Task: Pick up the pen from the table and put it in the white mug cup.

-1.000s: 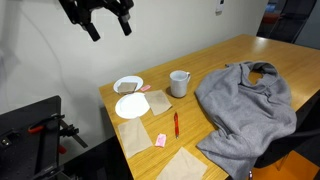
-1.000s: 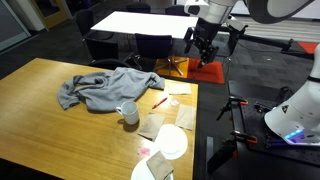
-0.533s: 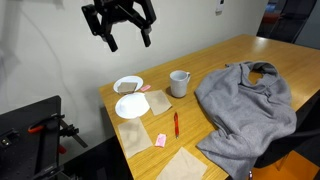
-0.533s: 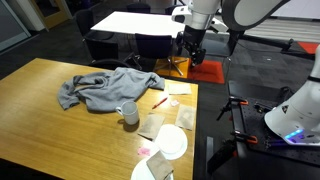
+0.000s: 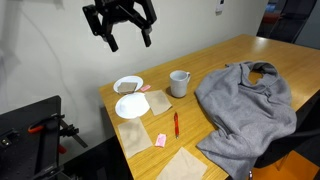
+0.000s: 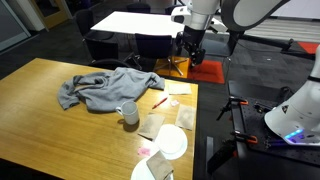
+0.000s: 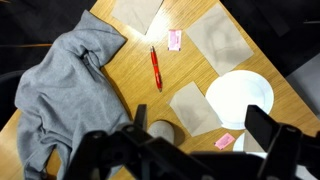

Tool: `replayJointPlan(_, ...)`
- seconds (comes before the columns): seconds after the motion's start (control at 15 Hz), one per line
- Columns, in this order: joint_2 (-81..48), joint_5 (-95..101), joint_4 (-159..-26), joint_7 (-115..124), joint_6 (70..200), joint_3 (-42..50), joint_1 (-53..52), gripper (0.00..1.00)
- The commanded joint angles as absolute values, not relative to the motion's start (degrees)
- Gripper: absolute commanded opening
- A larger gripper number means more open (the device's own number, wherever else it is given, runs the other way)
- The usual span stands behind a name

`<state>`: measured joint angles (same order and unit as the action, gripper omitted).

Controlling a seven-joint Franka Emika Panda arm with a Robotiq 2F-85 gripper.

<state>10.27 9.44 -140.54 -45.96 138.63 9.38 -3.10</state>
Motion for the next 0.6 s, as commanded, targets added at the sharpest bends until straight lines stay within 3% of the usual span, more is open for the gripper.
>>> replayJointPlan(0.0,7.35,7.17,-139.07,-48.38,141.13,8.28,-2.16,1.0)
replayJointPlan(0.53,-2.99,1.59,-133.69,-54.43,143.94,6.8,-1.0,1.0)
